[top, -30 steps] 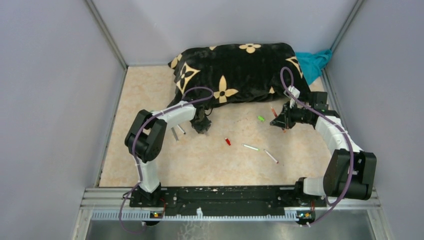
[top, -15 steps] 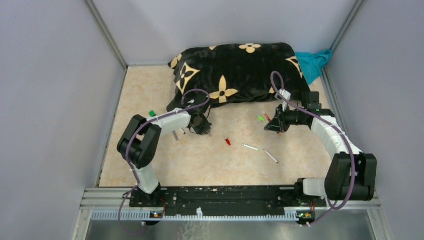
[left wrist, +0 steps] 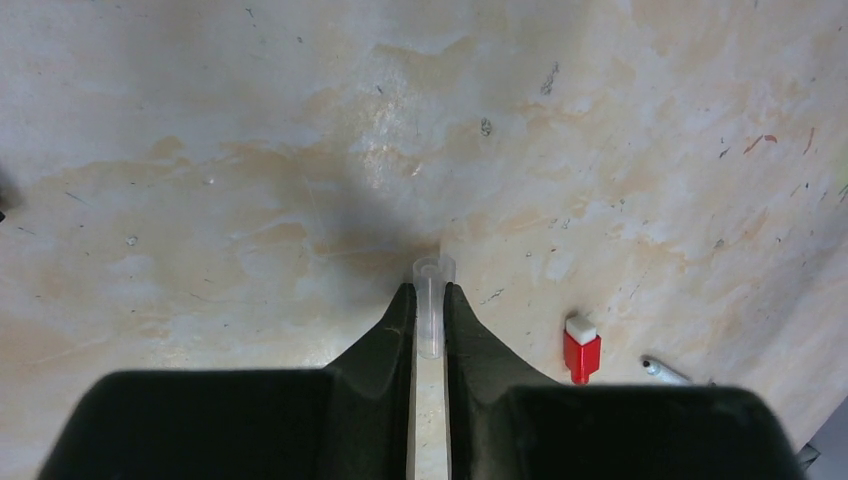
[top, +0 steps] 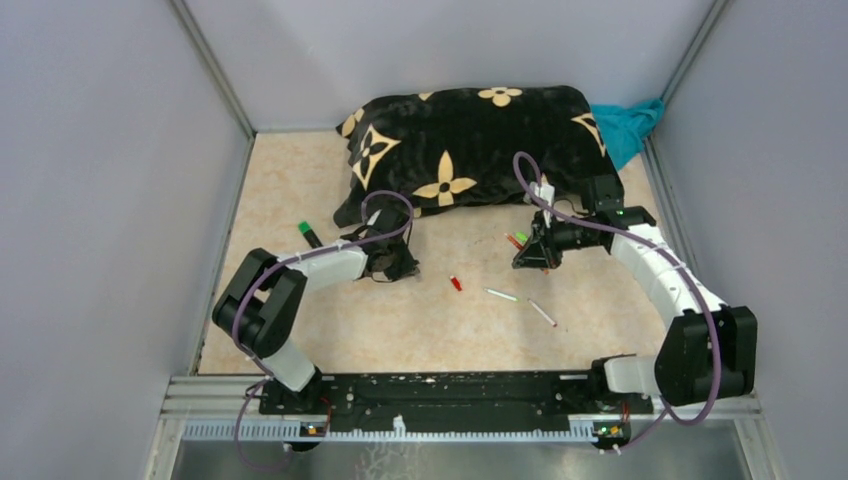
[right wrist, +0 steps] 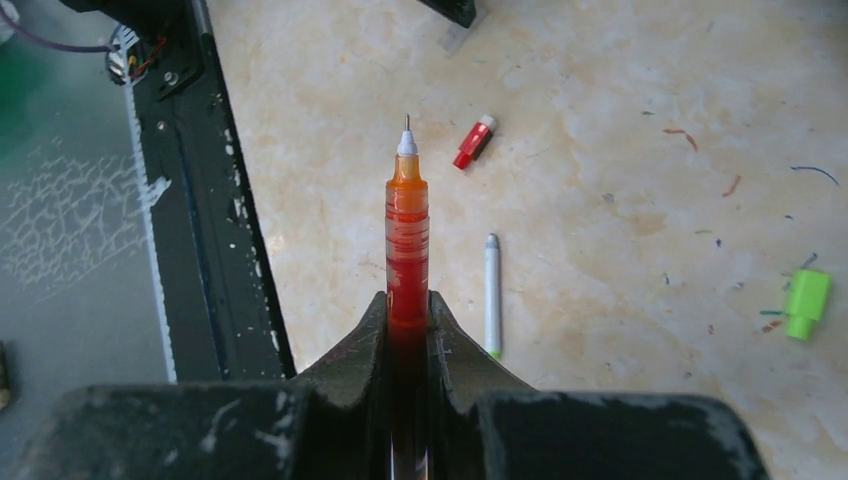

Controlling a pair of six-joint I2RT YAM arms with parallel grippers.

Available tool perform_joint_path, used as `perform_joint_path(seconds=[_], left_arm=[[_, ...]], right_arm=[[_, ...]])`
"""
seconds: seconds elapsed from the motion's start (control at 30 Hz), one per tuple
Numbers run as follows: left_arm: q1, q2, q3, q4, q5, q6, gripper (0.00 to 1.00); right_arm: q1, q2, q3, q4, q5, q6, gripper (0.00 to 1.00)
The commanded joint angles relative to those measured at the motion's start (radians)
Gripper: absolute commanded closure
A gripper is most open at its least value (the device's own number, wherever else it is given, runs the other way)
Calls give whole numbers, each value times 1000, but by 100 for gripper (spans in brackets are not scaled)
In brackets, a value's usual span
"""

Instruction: Insert the pens into the pen caps

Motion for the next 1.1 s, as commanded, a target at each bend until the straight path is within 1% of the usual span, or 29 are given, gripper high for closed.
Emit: perform_joint_path(seconds=[0.0, 0.13, 0.17, 0.33, 0.53, 0.77, 1.07], left_arm=[[-5, -23, -49, 32, 38, 25, 99], [-4, -51, -72, 70, 52, 14, 100], [-3, -54, -74, 74, 82, 11, 100], [2, -80, -99, 111, 109, -3, 100], [7, -91, -102, 135, 126, -11, 100], [7, -124, -109, 175, 172, -30, 100], [11, -212, -176, 366, 247, -170, 100]], right_arm=[[68, 1, 15, 25, -42, 10, 100], [148, 7, -9, 116, -30, 128, 100], [164, 10, -18, 163, -30, 168, 100], [214, 21, -92, 340, -32, 366, 100], [217, 34, -130, 395, -3, 390, 100], [249, 95, -148, 491, -26, 482, 100], [319, 213, -153, 623, -59, 603, 100]])
